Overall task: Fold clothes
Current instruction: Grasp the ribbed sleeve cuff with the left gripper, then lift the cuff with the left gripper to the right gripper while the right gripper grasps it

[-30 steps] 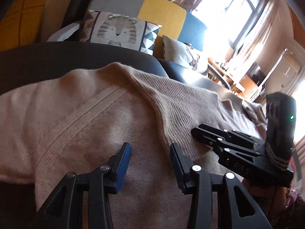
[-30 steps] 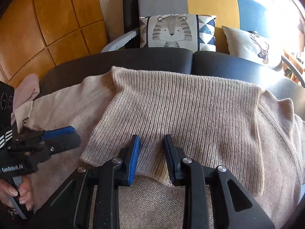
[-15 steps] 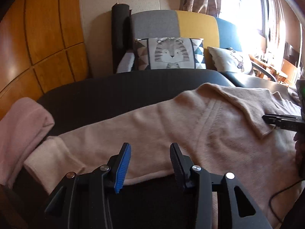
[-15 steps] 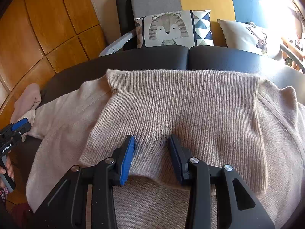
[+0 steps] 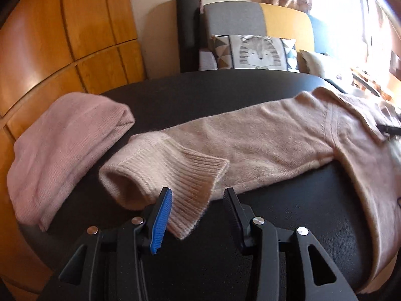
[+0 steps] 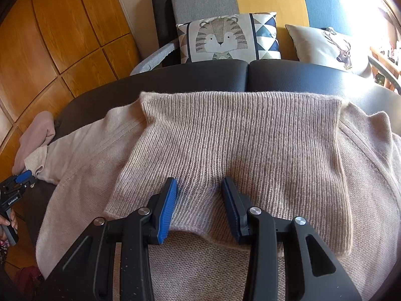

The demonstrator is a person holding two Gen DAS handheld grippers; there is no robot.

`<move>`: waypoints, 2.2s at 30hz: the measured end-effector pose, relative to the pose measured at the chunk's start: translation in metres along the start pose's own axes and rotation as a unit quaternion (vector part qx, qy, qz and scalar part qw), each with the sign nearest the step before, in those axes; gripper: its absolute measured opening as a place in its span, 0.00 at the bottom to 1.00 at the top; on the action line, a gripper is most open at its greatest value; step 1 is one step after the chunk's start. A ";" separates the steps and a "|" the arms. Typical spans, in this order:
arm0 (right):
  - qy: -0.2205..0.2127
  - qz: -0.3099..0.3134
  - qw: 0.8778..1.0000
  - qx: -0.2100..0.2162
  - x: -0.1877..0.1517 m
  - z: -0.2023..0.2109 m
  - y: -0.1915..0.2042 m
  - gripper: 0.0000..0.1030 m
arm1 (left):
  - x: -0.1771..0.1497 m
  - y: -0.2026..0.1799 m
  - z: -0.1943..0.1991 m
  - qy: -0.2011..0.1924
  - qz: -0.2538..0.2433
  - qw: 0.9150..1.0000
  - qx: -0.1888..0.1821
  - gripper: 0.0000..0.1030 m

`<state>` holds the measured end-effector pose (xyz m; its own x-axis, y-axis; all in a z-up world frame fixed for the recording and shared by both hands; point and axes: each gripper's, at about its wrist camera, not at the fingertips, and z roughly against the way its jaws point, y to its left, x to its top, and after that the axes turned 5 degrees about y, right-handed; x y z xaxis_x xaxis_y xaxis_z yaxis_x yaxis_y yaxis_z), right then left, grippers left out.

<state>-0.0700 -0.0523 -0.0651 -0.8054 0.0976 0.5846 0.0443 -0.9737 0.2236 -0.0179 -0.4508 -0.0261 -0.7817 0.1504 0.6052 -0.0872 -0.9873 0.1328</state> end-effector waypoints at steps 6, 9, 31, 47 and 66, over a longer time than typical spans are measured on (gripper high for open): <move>0.000 -0.002 1.000 0.001 0.000 0.000 -0.001 0.39 | -0.004 -0.004 -0.007 0.002 -0.031 1.000 -0.001 0.43; 0.000 -0.002 1.000 0.001 0.000 0.001 -0.001 0.39 | -0.005 0.001 -0.007 0.005 -0.019 1.000 -0.007 0.43; -0.002 -0.008 1.000 0.006 -0.001 0.000 -0.002 0.39 | 0.009 0.043 0.018 -0.013 0.136 0.989 -0.064 0.05; -0.001 -0.019 1.000 0.019 -0.001 0.001 -0.007 0.39 | 0.081 0.061 0.083 -0.113 0.239 0.941 -0.213 0.05; -0.042 -0.079 0.988 0.129 0.012 0.046 -0.003 0.52 | 0.154 -0.066 0.099 -0.118 0.162 0.916 -0.348 0.05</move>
<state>-0.0524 -0.0386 -0.0231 -0.7631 0.2709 0.5867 0.0801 -0.8613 0.5018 -0.0714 -0.3572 0.1367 -0.6877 -0.2306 0.6884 -0.3117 -0.7626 -0.5668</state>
